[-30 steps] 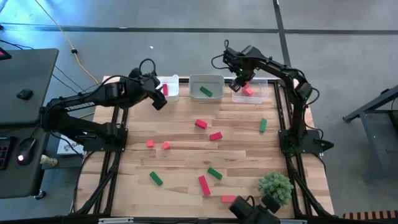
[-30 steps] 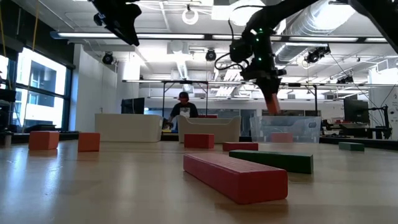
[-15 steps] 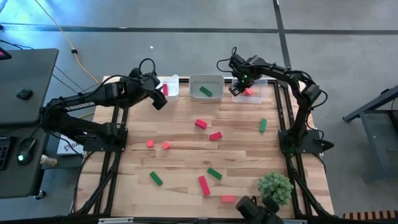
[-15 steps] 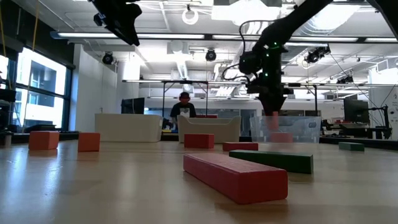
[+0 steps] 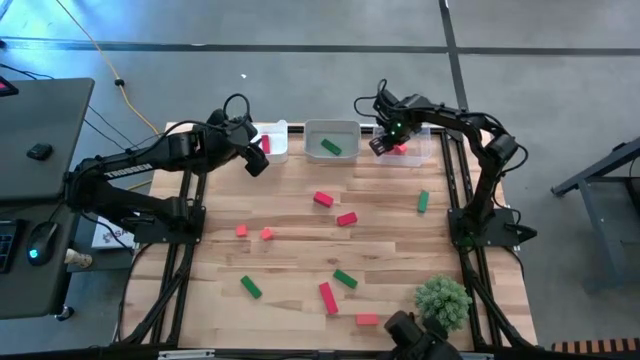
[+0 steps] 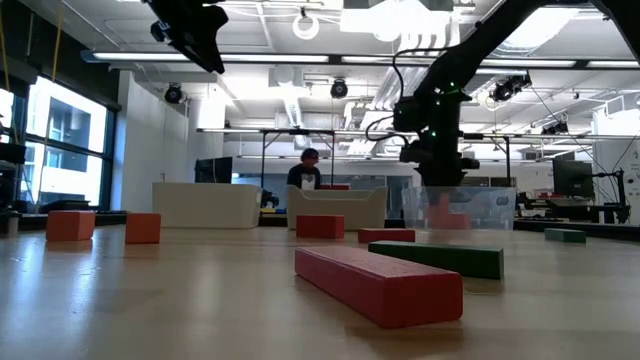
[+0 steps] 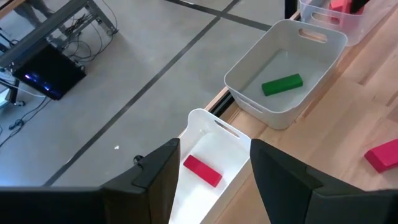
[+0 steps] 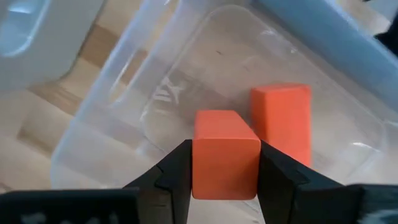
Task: Sort & place blocks by color
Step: Put the bottom left orange block into the transparent bin, then put the top green block into the grey bin
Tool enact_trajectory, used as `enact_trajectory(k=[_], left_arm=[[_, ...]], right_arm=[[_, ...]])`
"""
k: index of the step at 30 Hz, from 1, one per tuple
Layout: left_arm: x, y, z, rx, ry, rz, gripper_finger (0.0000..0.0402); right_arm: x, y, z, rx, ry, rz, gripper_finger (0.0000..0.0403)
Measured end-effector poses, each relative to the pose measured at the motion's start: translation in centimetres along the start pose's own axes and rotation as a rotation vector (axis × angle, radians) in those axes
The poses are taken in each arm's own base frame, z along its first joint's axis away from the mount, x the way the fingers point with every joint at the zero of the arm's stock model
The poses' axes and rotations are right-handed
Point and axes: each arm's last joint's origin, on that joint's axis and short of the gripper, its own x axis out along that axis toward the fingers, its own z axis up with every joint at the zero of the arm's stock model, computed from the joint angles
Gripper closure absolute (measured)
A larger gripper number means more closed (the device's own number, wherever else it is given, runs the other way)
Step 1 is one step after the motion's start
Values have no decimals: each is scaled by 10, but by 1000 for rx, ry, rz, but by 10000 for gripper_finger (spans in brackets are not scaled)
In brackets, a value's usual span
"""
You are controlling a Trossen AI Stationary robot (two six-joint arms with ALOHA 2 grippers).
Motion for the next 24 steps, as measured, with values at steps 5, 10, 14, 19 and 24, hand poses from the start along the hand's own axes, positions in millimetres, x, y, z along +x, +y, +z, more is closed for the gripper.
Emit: enact_trajectory(k=[5, 10, 14, 19, 24], left_arm=[[0, 0, 0, 1, 0, 0, 218], [0, 0, 0, 1, 0, 0, 218], [0, 0, 0, 1, 0, 0, 218], [0, 0, 0, 2, 0, 0, 218], [0, 0, 0, 2, 0, 0, 218]], right_arm=[[0, 1, 1, -3, -11, 17, 272], [0, 1, 1, 31, -10, 18, 263], [-1, 2, 1, 38, -8, 18, 240], [-13, 6, 7, 39, -19, 22, 209], [-35, 6, 14, 77, -8, 19, 202]])
